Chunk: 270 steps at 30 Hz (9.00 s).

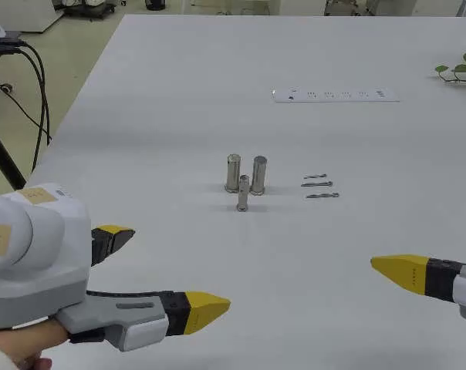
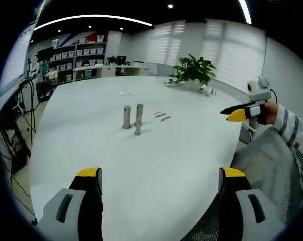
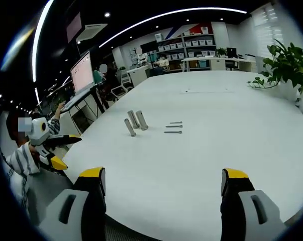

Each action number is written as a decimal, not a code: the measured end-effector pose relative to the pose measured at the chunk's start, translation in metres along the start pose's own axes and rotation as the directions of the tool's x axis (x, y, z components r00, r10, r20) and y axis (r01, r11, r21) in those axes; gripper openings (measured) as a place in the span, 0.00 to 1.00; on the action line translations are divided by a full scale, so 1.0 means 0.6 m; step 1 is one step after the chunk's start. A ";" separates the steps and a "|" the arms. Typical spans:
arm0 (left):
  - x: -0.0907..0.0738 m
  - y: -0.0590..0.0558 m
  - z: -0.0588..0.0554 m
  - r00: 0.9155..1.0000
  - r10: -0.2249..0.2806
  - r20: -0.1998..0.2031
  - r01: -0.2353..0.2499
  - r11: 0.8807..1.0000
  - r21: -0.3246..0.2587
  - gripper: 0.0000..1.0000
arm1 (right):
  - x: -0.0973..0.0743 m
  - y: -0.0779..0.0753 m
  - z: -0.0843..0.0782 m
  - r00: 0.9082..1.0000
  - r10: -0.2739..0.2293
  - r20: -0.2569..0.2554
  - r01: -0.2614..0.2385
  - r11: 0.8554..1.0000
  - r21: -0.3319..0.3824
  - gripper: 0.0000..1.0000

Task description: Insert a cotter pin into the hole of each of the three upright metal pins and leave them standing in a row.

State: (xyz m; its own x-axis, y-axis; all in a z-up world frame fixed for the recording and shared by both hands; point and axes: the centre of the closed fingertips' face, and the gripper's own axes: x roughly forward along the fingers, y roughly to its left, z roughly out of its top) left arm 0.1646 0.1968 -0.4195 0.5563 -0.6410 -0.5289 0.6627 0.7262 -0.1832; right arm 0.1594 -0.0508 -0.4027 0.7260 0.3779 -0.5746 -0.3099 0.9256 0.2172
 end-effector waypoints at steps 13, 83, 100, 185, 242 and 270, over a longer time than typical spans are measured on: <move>0.012 0.013 0.021 1.000 -0.006 -0.004 0.006 1.000 0.023 0.91 | 0.000 -0.001 0.007 1.000 0.001 0.007 -0.001 1.000 0.003 0.94; 0.067 0.018 0.075 0.996 -0.048 -0.075 0.057 0.990 0.126 0.86 | -0.006 -0.013 0.013 1.000 0.007 -0.025 -0.007 1.000 -0.021 0.97; 0.118 0.036 0.084 0.995 -0.015 -0.097 0.029 0.989 0.148 0.79 | -0.010 -0.032 0.014 0.999 -0.003 -0.038 0.002 1.000 -0.017 0.96; 0.181 -0.018 0.118 0.987 -0.157 -0.028 0.154 0.893 0.422 0.05 | 0.001 -0.028 0.008 0.997 0.040 -0.060 -0.040 0.999 -0.004 0.94; 0.195 -0.073 0.037 0.965 -0.241 -0.101 0.260 0.842 0.472 0.05 | 0.011 -0.009 -0.010 0.993 0.070 -0.100 -0.071 0.997 -0.006 0.92; 0.108 -0.099 0.052 0.955 -0.297 0.026 0.282 0.929 0.240 0.95 | 0.012 -0.003 -0.001 0.991 0.085 -0.104 -0.088 0.996 -0.030 0.90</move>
State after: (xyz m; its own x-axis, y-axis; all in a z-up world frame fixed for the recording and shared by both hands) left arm 0.1770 0.1046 -0.4170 0.3475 -0.8340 -0.4286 0.8927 0.4341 -0.1209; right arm 0.1645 -0.0496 -0.4078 0.6291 0.4506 -0.6334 -0.3913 0.8877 0.2429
